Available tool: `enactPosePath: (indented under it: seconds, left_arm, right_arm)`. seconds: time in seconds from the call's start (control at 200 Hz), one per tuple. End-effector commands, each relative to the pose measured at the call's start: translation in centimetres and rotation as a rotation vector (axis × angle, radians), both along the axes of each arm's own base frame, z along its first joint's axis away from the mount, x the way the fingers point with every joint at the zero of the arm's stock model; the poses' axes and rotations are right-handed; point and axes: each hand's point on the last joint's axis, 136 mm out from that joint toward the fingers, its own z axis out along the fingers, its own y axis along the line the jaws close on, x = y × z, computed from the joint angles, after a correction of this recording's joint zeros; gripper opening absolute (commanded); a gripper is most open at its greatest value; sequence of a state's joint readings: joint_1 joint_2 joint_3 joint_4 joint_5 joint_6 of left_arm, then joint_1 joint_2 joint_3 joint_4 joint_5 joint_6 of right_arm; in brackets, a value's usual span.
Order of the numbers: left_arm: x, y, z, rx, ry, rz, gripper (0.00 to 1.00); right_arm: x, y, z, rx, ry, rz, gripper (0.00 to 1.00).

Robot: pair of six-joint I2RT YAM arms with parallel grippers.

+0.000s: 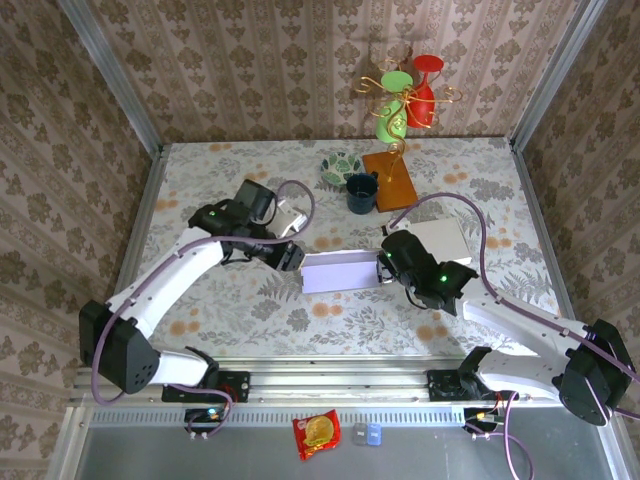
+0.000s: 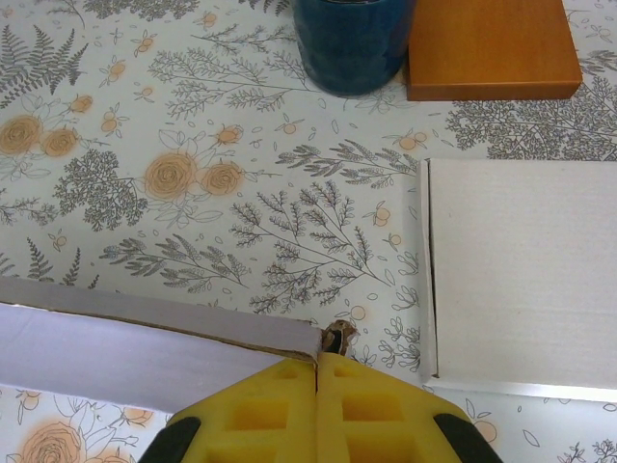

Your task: Fold the paper box

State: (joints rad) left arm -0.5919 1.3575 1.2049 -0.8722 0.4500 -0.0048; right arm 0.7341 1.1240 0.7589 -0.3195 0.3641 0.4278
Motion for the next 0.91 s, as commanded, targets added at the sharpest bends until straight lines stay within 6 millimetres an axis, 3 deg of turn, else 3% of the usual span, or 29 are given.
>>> enactPosePath:
  seconds: [0.0,0.19,0.345,0.465,0.6,0.9]
  left_arm:
    - [0.0,0.2,-0.1,0.039,-0.004,-0.013,0.31]
    - [0.7,0.2,-0.6,0.086,-0.025,-0.018,0.28]
    - [1.2,0.4,0.2,0.102,-0.079,-0.012,0.28]
    - [1.3,0.8,0.8,0.113,-0.125,-0.013,0.34]
    - [1.3,1.2,-0.1,0.137,-0.115,-0.020,0.37]
    - [1.9,0.1,-0.7,0.120,-0.078,-0.041,0.29]
  right_arm:
    - [-0.4,-0.5,-0.6,-0.031,0.034,-0.024,0.00]
    - [-0.4,-0.4,-0.7,-0.028,0.038,-0.021,0.00]
    - [-0.4,-0.4,-0.7,-0.030,0.039,-0.022,0.00]
    - [-0.4,-0.4,-0.8,-0.032,0.042,-0.022,0.00]
    - [-0.3,-0.3,-0.8,-0.031,0.042,-0.021,0.00]
    - [-0.2,-0.3,-0.8,-0.041,0.042,-0.021,0.00]
